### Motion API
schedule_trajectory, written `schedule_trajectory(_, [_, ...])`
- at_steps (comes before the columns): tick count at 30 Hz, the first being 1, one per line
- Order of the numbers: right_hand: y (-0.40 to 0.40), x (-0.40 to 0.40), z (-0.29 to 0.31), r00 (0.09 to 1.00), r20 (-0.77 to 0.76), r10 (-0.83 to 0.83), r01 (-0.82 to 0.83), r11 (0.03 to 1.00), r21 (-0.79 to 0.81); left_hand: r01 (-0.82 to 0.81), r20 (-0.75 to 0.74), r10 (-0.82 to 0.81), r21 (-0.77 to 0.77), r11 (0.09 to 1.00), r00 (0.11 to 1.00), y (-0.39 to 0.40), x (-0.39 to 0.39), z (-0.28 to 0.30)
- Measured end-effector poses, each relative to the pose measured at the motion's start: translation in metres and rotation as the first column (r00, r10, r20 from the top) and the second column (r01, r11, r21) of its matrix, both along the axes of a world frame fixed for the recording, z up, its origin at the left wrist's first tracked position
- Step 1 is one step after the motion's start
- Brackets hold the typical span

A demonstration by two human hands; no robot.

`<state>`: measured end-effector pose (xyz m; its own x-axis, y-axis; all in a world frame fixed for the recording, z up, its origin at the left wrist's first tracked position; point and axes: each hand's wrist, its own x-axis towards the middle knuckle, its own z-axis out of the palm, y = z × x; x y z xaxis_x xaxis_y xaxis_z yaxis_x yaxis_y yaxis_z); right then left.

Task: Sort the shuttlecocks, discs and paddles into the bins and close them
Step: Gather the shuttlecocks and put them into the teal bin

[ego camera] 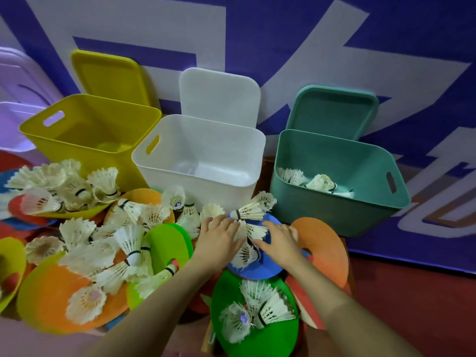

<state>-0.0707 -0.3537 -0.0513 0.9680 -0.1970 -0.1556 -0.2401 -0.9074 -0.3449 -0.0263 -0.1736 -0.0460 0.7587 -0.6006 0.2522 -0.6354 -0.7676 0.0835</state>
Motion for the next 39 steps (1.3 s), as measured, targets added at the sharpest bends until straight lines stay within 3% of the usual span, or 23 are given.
schedule_trajectory(6, [0.0, -0.008, -0.002, 0.992, 0.098, -0.083, 0.073, 0.992, 0.103, -0.023, -0.134, 0.022, -0.004, 1.0, 0.991, -0.008, 0.007, -0.005])
schedule_trajectory(9, [0.0, -0.019, 0.003, 0.978, 0.159, -0.138, 0.096, 0.965, 0.244, 0.004, -0.11, -0.018, -0.126, 0.992, 0.994, -0.009, 0.004, -0.007])
schedule_trajectory(15, [0.002, -0.037, 0.024, 0.912, 0.363, -0.189, 0.082, 0.953, 0.292, 0.141, 0.032, -0.139, -0.367, 0.92, 0.99, 0.002, 0.003, 0.004])
schedule_trajectory(22, [0.001, -0.043, 0.062, 0.784, 0.581, -0.219, 0.106, 0.969, 0.222, 0.316, 0.212, -0.245, -0.439, 0.841, 0.946, -0.009, 0.018, 0.038])
schedule_trajectory(27, [-0.03, -0.032, 0.096, 0.727, 0.66, -0.189, 0.158, 0.982, 0.108, 0.393, 0.255, -0.304, -0.485, 0.781, 0.918, -0.042, 0.03, 0.072])
schedule_trajectory(34, [-0.1, -0.009, 0.126, 0.735, 0.634, -0.241, 0.254, 0.964, 0.071, 0.397, 0.302, -0.276, -0.491, 0.775, 0.912, -0.122, 0.059, 0.114])
schedule_trajectory(39, [-0.147, 0.008, 0.129, 0.749, 0.593, -0.296, 0.351, 0.936, 0.024, 0.361, 0.269, -0.266, -0.417, 0.834, 0.926, -0.169, 0.086, 0.124])
